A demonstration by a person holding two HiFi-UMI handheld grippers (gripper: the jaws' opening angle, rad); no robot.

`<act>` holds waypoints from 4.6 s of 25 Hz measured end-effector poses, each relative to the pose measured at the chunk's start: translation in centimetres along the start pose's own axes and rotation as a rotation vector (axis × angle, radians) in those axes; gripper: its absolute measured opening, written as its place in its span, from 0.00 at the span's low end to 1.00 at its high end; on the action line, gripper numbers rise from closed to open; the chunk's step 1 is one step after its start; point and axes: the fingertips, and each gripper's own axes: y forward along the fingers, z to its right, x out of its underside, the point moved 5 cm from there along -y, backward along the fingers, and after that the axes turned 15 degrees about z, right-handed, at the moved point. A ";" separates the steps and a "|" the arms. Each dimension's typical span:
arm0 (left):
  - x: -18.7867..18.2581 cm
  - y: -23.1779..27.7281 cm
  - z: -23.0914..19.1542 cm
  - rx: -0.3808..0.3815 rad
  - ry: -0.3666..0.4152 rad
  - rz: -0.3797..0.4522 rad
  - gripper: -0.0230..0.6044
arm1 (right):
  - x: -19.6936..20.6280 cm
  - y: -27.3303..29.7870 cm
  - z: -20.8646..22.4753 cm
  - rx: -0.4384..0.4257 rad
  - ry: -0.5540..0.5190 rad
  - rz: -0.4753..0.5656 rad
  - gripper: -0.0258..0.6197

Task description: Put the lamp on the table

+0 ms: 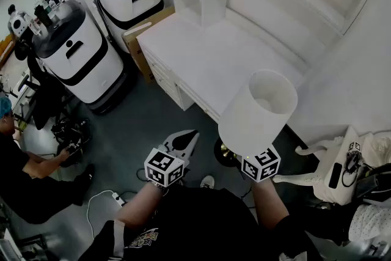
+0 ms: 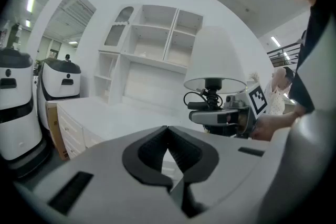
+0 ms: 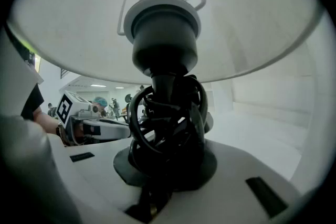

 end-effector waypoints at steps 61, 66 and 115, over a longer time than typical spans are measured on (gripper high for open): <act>-2.1 -2.2 -7.9 -0.012 -0.009 -0.026 0.05 | -0.2 8.0 -1.4 0.018 0.011 0.026 0.13; -2.3 -2.5 -10.5 0.002 -0.018 -0.040 0.05 | -0.3 10.4 -1.7 0.042 0.016 0.042 0.13; -5.9 0.4 -23.8 0.155 -0.031 -0.026 0.05 | -1.1 22.4 -0.7 0.209 -0.002 0.076 0.13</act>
